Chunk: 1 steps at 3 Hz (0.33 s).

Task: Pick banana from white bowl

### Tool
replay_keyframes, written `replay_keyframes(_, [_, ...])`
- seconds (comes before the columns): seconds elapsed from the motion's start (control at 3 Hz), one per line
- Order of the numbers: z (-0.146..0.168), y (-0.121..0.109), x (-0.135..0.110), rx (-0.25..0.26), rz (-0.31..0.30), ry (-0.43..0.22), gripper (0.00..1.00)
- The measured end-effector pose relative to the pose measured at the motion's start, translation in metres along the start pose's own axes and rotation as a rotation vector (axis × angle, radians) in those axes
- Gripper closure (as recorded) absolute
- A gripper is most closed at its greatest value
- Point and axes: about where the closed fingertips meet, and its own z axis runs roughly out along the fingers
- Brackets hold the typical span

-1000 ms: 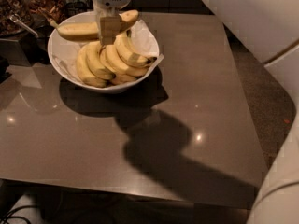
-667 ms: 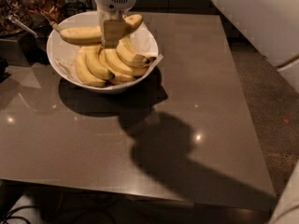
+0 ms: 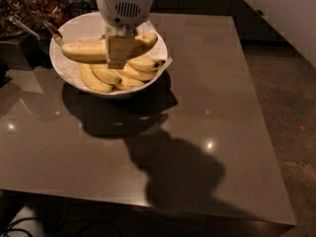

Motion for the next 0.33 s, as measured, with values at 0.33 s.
replay_keyframes(0.33, [0.0006, 0.0014, 0.0, -0.001, 0.006, 0.001, 1.0])
